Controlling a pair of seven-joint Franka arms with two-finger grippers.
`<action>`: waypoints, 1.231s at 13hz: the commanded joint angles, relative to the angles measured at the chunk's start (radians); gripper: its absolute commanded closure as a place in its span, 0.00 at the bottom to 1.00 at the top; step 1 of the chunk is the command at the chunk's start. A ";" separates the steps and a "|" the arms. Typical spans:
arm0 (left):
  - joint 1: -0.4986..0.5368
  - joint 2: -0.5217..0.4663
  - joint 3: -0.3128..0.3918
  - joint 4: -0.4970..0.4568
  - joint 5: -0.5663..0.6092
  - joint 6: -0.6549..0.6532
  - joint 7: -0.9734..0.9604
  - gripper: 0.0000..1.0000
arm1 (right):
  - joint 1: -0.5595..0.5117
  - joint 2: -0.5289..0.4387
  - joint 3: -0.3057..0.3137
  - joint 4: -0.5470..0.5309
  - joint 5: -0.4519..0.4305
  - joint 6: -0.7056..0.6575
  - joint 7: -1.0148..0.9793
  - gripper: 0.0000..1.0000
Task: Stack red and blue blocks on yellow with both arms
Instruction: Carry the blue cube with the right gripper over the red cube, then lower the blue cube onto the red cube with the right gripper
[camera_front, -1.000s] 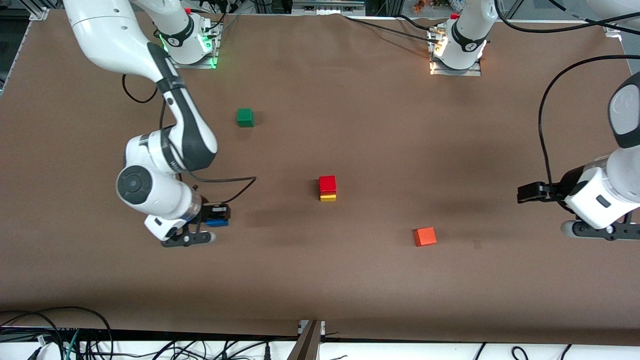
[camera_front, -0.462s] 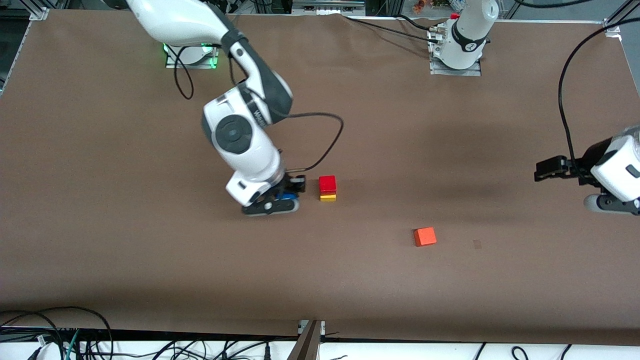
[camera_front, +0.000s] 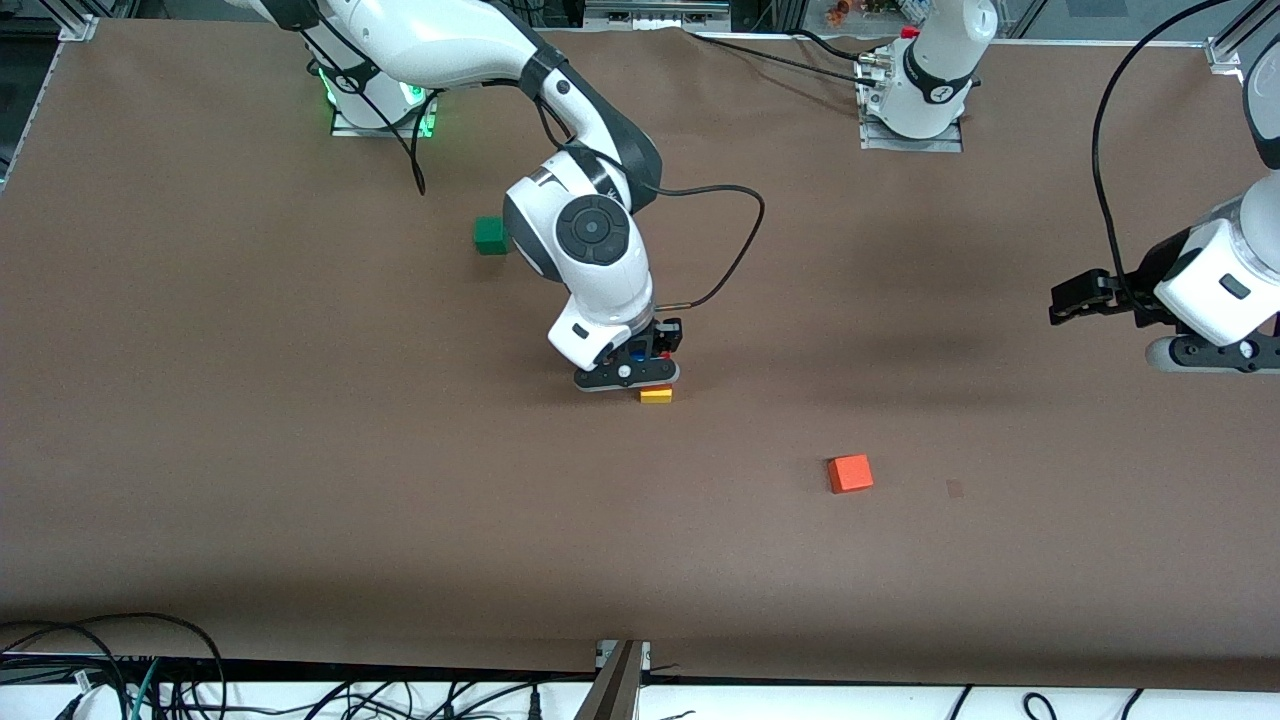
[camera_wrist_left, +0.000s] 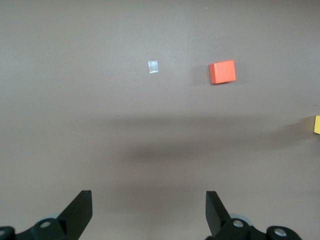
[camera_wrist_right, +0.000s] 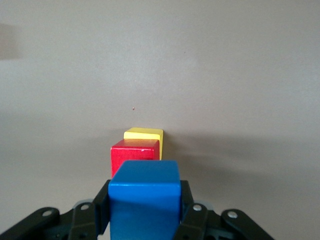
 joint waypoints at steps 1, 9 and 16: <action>0.005 -0.016 -0.002 -0.044 -0.018 0.024 0.003 0.00 | 0.020 0.030 -0.012 0.041 -0.014 0.004 0.028 0.62; -0.001 -0.004 -0.007 -0.041 -0.016 0.025 0.008 0.00 | 0.057 0.059 -0.016 0.041 -0.055 0.044 0.089 0.59; -0.004 -0.003 -0.007 -0.035 -0.014 0.028 0.008 0.00 | 0.062 0.060 -0.016 0.041 -0.056 0.044 0.094 0.48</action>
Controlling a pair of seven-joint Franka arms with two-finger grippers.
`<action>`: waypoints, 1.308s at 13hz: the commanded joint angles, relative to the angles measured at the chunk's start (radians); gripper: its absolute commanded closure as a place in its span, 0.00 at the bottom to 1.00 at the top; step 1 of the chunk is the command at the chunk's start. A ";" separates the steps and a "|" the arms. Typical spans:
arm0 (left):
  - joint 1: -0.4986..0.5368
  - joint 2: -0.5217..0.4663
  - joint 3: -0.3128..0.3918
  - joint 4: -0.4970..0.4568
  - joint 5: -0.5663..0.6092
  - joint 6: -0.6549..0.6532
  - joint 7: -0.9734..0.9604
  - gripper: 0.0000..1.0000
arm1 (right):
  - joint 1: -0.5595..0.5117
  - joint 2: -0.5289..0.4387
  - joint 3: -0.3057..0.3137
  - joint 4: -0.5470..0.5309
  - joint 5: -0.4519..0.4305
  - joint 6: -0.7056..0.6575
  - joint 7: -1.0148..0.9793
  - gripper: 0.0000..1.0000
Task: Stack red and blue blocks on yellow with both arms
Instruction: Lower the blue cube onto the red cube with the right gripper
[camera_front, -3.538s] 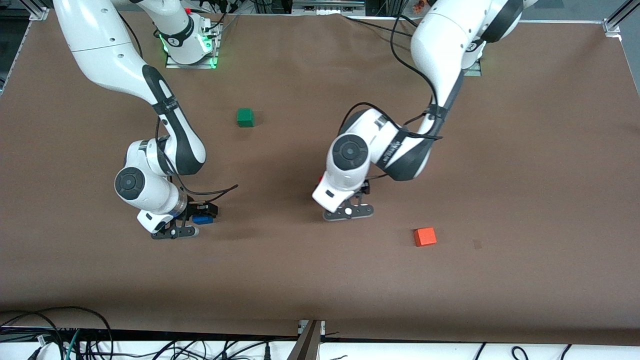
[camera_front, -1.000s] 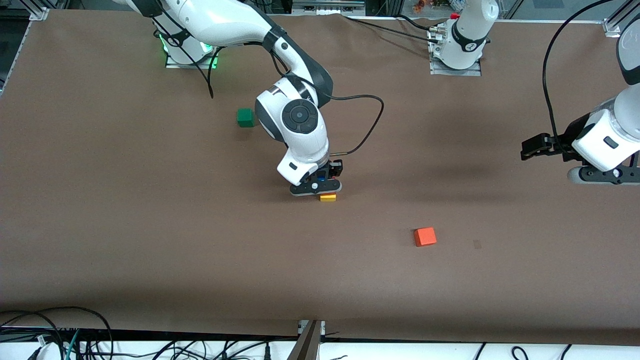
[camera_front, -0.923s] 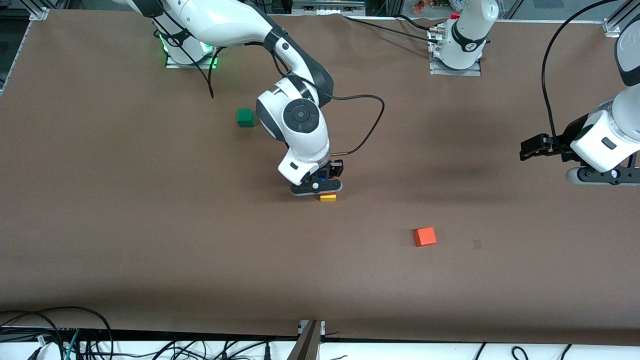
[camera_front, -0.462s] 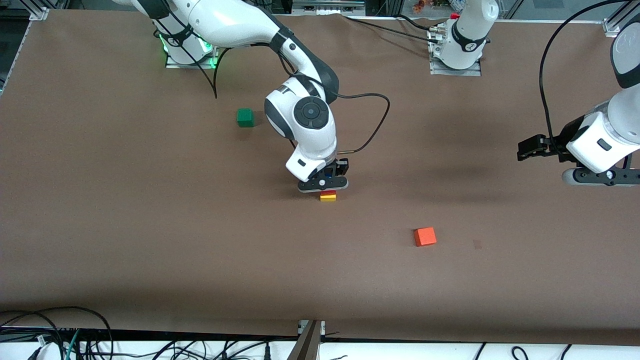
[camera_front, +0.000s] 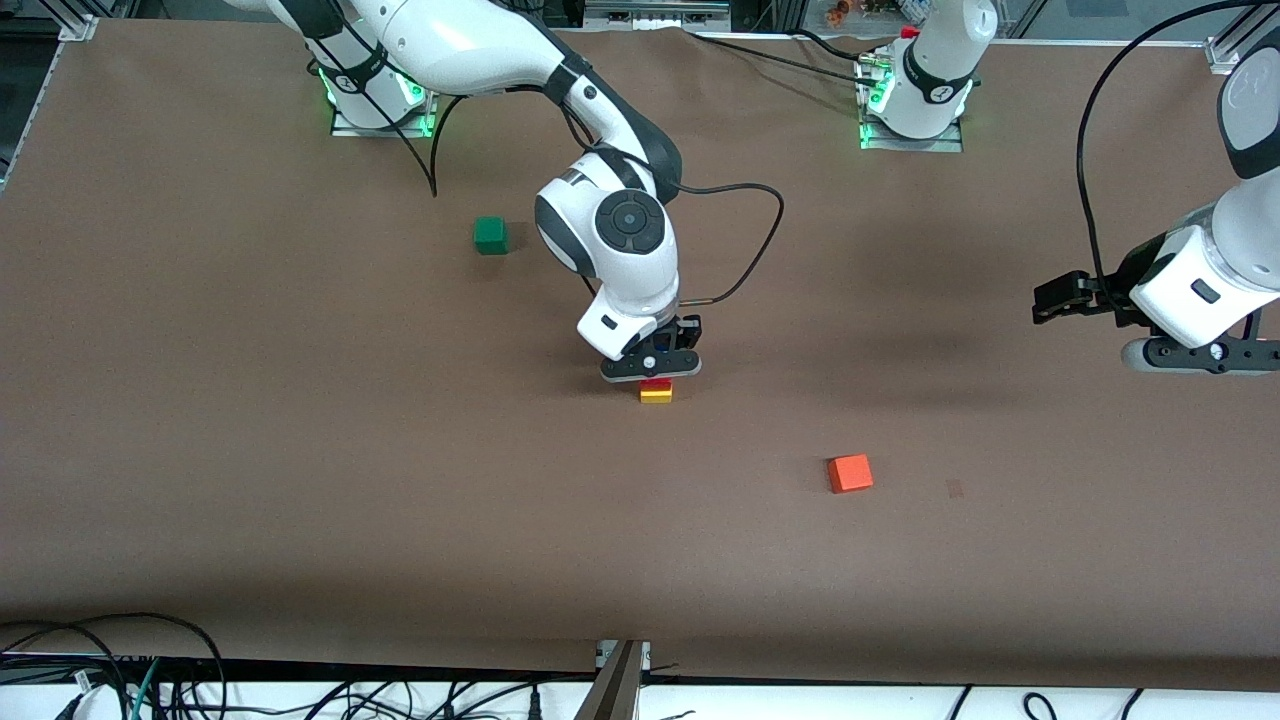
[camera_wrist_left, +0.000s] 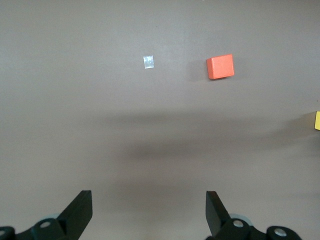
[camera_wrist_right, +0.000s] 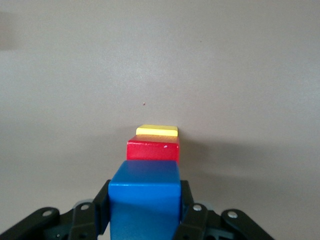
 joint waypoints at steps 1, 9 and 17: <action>-0.005 -0.004 0.001 -0.002 -0.011 0.007 0.008 0.00 | 0.012 0.021 -0.013 0.039 -0.015 -0.005 0.021 0.41; -0.008 0.002 0.001 -0.002 -0.009 0.007 0.010 0.00 | 0.012 0.019 -0.019 0.041 -0.013 -0.005 0.020 0.25; -0.019 0.002 0.000 -0.004 -0.011 0.007 0.010 0.00 | -0.026 -0.049 -0.030 0.167 -0.010 -0.181 0.052 0.00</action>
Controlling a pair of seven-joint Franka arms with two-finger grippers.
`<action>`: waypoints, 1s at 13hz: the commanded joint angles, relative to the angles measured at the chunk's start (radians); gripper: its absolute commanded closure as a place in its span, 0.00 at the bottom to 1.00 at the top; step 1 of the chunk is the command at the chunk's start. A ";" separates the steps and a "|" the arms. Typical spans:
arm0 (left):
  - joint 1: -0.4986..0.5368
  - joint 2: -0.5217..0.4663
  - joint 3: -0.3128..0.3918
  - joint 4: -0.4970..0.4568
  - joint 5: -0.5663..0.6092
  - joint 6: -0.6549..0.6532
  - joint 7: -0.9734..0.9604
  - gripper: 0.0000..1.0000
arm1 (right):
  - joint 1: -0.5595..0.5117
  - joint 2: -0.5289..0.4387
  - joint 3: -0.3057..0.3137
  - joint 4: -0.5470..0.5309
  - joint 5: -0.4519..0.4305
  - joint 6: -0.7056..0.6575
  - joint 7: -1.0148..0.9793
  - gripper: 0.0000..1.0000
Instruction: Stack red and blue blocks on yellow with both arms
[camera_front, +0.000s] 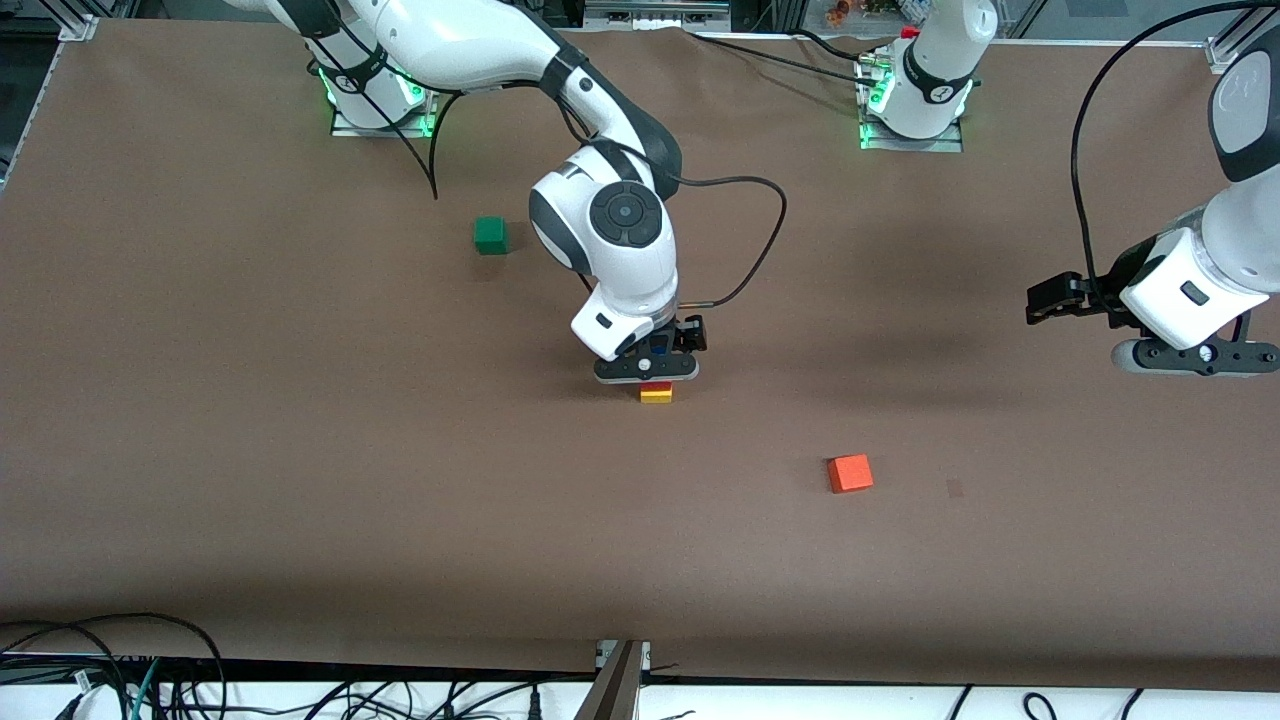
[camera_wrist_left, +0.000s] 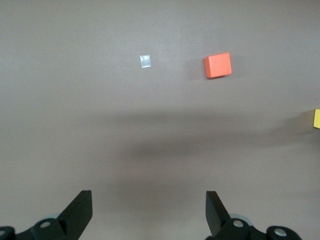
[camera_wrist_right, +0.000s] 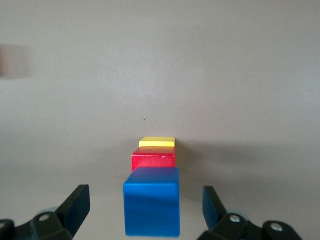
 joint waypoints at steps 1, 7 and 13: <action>-0.014 -0.002 0.005 -0.003 -0.011 0.007 0.010 0.00 | -0.063 -0.089 -0.003 0.055 -0.001 -0.110 0.005 0.00; -0.018 0.000 0.005 -0.002 -0.008 0.008 0.010 0.00 | -0.323 -0.292 -0.012 0.017 0.127 -0.401 -0.185 0.00; -0.008 0.014 0.007 0.026 -0.002 0.007 0.010 0.00 | -0.377 -0.578 -0.110 -0.288 0.127 -0.467 -0.309 0.00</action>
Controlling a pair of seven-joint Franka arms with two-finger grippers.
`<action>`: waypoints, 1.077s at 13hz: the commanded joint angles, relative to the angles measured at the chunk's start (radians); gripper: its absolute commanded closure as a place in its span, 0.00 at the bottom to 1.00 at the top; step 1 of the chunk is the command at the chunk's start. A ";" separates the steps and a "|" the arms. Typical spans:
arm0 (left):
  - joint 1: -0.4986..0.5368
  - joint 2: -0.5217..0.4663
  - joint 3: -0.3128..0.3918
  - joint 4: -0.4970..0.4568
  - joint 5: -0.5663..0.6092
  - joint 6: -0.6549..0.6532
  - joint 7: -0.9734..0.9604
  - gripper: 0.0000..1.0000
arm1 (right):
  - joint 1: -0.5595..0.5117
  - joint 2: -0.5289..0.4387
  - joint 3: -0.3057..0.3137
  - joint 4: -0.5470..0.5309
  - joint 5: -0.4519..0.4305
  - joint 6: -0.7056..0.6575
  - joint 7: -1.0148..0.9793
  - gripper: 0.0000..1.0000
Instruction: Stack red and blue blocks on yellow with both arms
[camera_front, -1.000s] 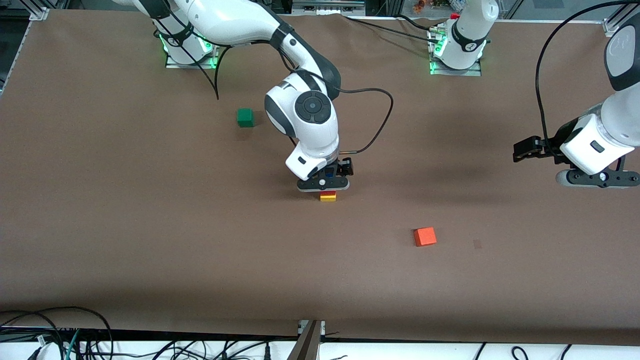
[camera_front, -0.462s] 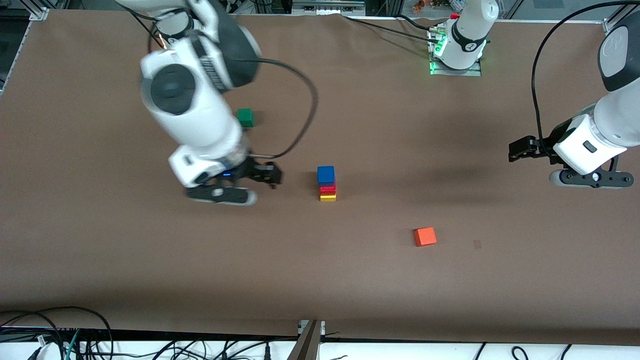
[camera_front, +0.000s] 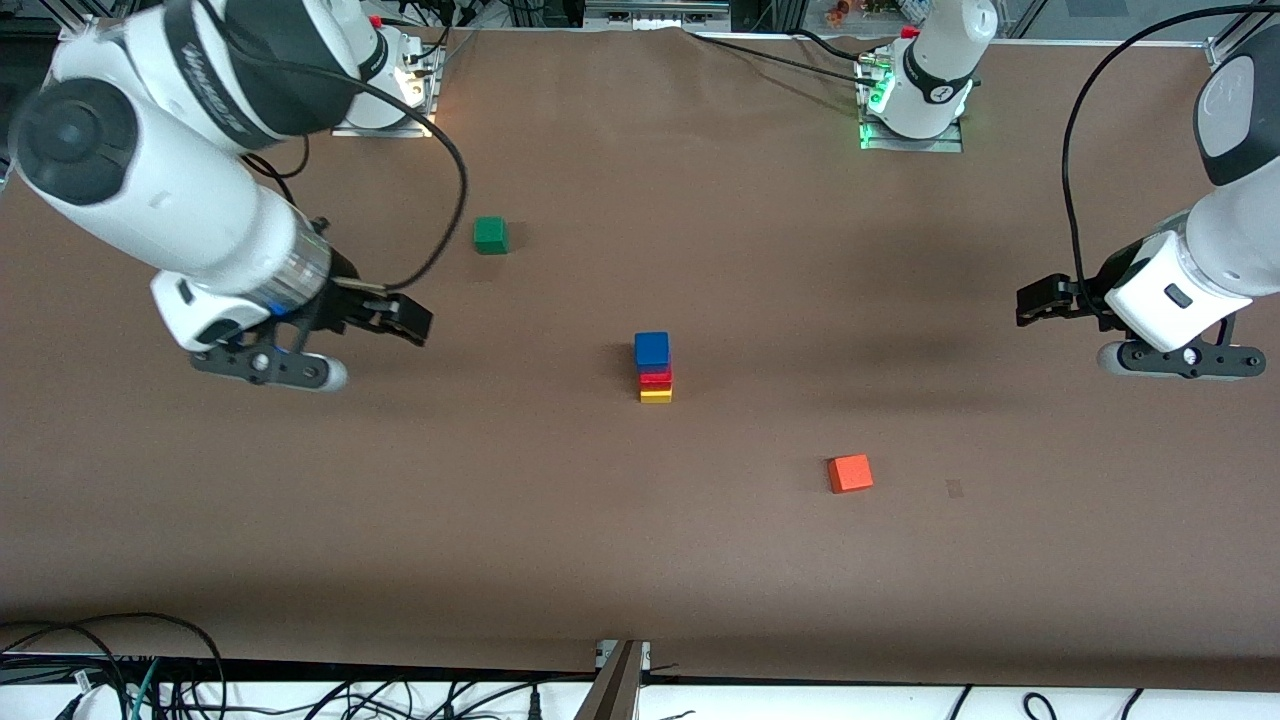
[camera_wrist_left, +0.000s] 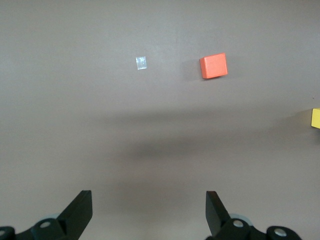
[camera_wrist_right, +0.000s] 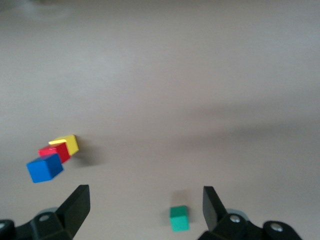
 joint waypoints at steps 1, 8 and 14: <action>0.008 0.007 0.003 0.022 -0.002 0.000 0.010 0.00 | -0.001 -0.187 -0.076 -0.253 0.013 0.041 -0.105 0.00; 0.010 0.019 0.011 0.032 -0.011 0.000 0.010 0.00 | -0.159 -0.347 -0.126 -0.485 -0.014 0.082 -0.322 0.00; 0.001 0.022 0.012 0.034 -0.016 0.002 -0.001 0.00 | -0.329 -0.422 0.083 -0.594 -0.096 0.167 -0.344 0.00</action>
